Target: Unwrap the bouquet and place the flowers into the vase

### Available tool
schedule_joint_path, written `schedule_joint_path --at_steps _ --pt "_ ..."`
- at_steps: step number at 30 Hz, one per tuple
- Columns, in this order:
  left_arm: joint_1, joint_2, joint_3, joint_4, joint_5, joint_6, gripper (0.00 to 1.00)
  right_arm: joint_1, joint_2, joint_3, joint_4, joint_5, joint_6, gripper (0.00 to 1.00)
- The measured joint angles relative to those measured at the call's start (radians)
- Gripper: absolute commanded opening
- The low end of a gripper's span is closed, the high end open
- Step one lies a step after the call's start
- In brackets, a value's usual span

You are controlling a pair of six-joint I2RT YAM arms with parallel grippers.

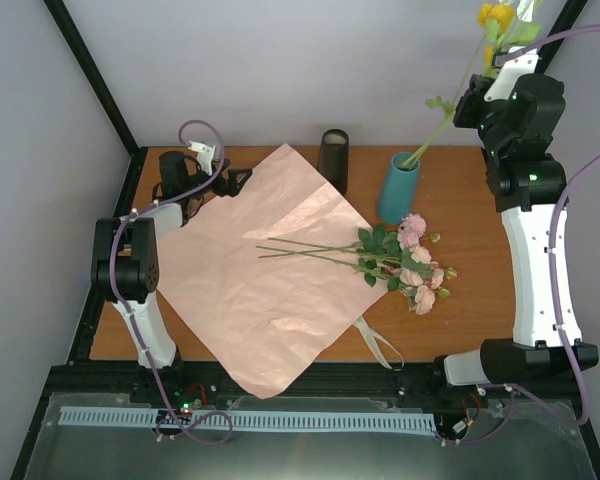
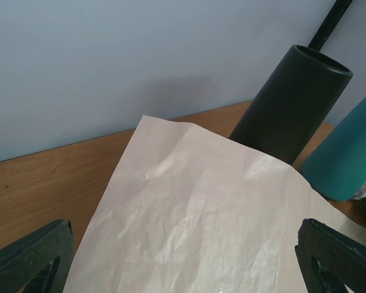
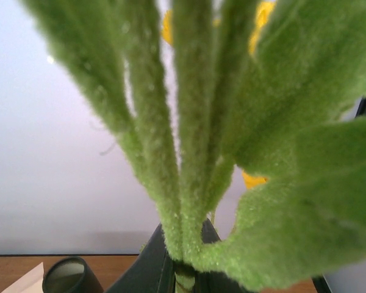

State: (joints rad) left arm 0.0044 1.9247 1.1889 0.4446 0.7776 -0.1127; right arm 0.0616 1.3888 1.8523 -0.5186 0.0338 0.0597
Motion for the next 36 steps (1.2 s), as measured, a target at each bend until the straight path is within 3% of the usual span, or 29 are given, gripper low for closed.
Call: schedule_joint_path --at_steps 3,5,6,8,9,12,25,31,36 --pt "0.0 -0.027 -0.014 -0.002 0.001 -0.001 0.99 0.0 0.01 -0.013 0.014 0.0 -0.004 0.03" --pt "0.0 -0.05 -0.026 -0.001 0.001 -0.005 0.99 0.0 0.019 -0.024 0.023 0.0 -0.005 0.08" --pt "0.0 -0.061 -0.031 0.002 0.002 -0.009 1.0 0.0 0.023 -0.028 0.025 -0.001 -0.005 0.17" --pt "0.0 -0.076 -0.037 0.003 0.006 -0.017 0.99 0.0 0.035 -0.035 0.03 -0.005 0.002 0.48" --pt "0.0 -0.083 -0.038 0.003 0.009 -0.022 0.99 0.0 0.042 -0.039 0.032 -0.008 0.004 0.58" --pt "0.0 -0.103 -0.04 0.003 0.013 -0.037 0.99 0.0 0.059 -0.043 0.029 -0.021 0.023 0.72" --pt "-0.047 -0.261 -0.112 -0.095 -0.038 0.019 1.0 0.001 0.047 -0.055 -0.142 -0.006 0.18 0.85" --pt "-0.129 -0.341 -0.172 -0.139 -0.035 0.11 0.99 0.003 -0.079 -0.15 -0.179 -0.035 0.227 0.86" --pt "-0.134 -0.322 -0.203 -0.198 -0.102 0.201 0.99 0.006 -0.217 -0.26 -0.2 -0.061 0.254 0.85"
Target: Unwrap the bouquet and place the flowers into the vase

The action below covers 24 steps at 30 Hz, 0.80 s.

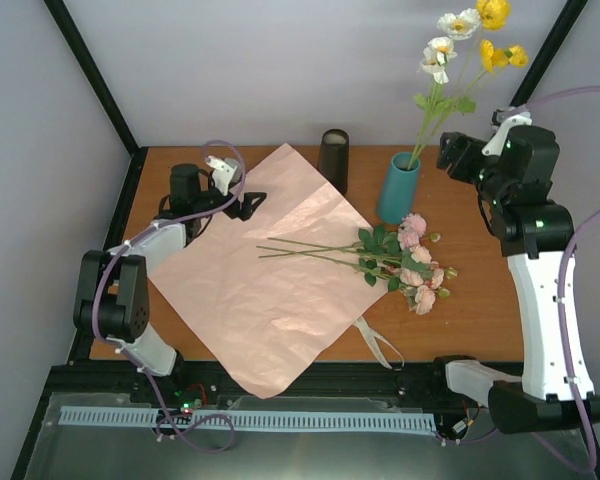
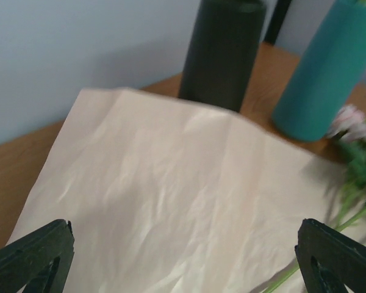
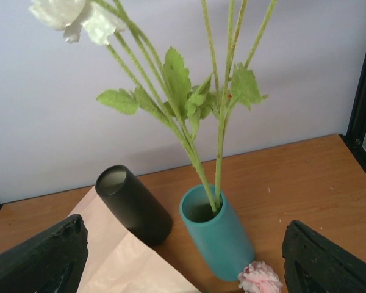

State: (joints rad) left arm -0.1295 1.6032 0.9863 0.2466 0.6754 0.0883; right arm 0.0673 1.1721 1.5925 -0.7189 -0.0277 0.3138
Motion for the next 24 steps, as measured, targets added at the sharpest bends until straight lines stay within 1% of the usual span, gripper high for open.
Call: schedule_joint_path --at_steps 5,11,20,24 --pt "0.003 0.082 0.0 -0.026 -0.082 0.068 0.99 0.0 -0.067 -0.044 -0.04 -0.011 0.018 0.85" --pt "0.003 0.173 0.021 -0.012 -0.111 0.108 0.99 0.0 -0.108 -0.047 -0.085 -0.011 0.024 0.86" --pt "0.012 0.36 0.223 -0.049 -0.086 0.117 1.0 0.001 -0.135 -0.056 -0.124 -0.026 0.024 0.86" --pt "0.019 0.412 0.291 -0.079 -0.055 0.117 1.0 0.001 -0.141 -0.076 -0.139 -0.026 0.024 0.86"
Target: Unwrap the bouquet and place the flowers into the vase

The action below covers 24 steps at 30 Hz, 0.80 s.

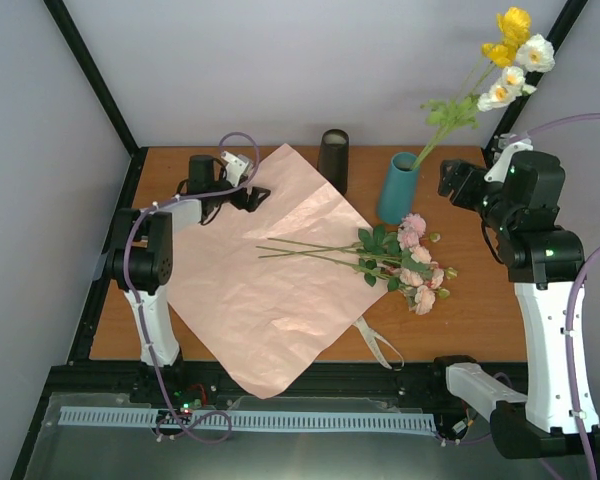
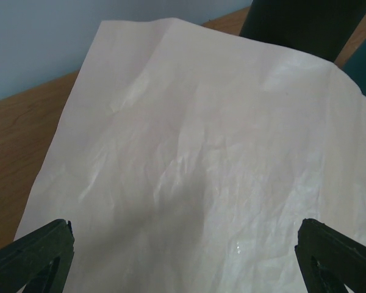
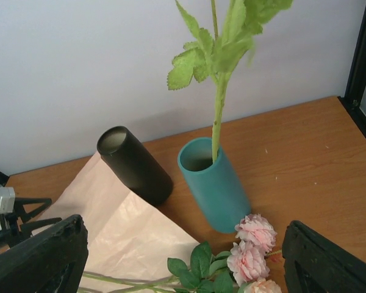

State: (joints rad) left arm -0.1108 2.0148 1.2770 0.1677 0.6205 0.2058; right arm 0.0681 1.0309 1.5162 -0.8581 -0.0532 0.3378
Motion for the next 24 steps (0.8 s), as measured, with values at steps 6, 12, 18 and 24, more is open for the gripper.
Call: schedule_joint_path --at_steps 6,12,18,24 --pt "0.009 0.002 0.017 -0.008 0.066 -0.01 0.99 0.0 -0.005 -0.025 -0.007 -0.016 -0.001 0.85" --pt "-0.004 -0.065 -0.025 -0.011 0.116 -0.008 0.99 0.0 -0.028 -0.1 -0.006 -0.049 -0.011 0.85" --pt "-0.069 -0.221 -0.127 -0.013 0.169 0.055 0.99 0.0 -0.064 -0.177 -0.006 -0.068 -0.011 0.85" --pt "-0.209 -0.21 -0.124 -0.111 0.168 0.174 0.96 0.0 -0.101 -0.211 -0.007 -0.08 -0.011 0.85"
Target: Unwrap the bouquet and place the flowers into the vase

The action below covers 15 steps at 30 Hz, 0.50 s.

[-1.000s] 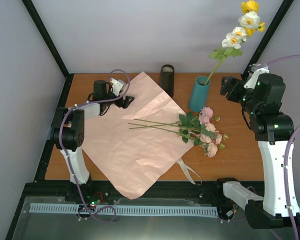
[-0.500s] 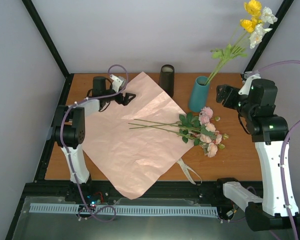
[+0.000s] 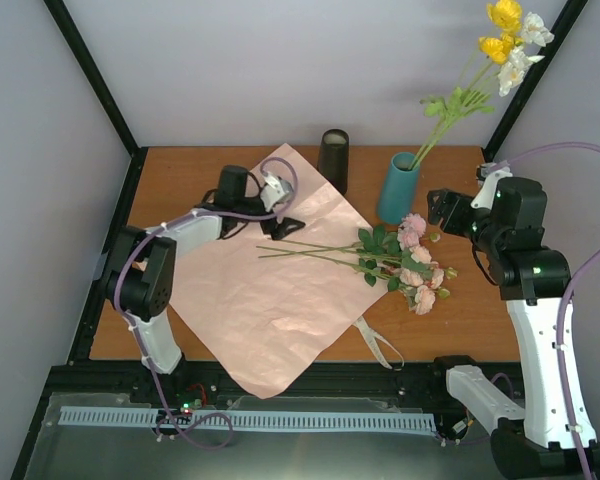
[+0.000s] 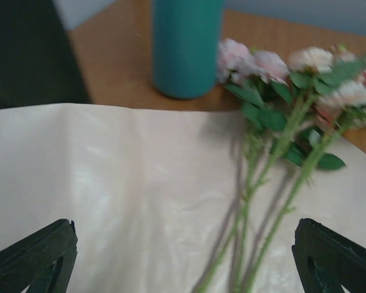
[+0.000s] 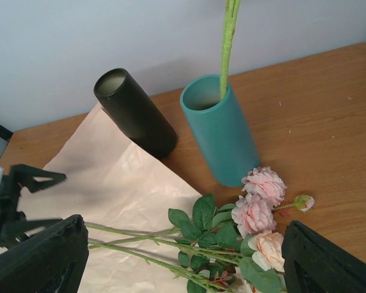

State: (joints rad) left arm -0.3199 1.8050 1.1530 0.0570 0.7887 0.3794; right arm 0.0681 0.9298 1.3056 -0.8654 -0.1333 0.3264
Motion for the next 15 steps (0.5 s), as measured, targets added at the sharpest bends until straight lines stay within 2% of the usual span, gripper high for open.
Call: schedule_joint_path --at_steps 8,10,11,15 --pt "-0.169 0.02 -0.05 -0.061 -0.031 0.183 0.91 0.0 -0.059 -0.014 -0.024 -0.002 -0.005 0.85" --pt "-0.201 0.035 -0.054 -0.065 -0.035 0.222 0.88 0.0 -0.071 -0.019 -0.031 -0.002 -0.005 0.85" --pt "-0.216 0.047 -0.053 -0.065 -0.038 0.24 0.84 0.0 -0.076 -0.021 -0.035 -0.001 -0.005 0.85" --pt "-0.259 0.125 -0.042 -0.078 -0.066 0.287 0.81 0.0 -0.089 -0.03 -0.042 0.0 -0.005 0.85"
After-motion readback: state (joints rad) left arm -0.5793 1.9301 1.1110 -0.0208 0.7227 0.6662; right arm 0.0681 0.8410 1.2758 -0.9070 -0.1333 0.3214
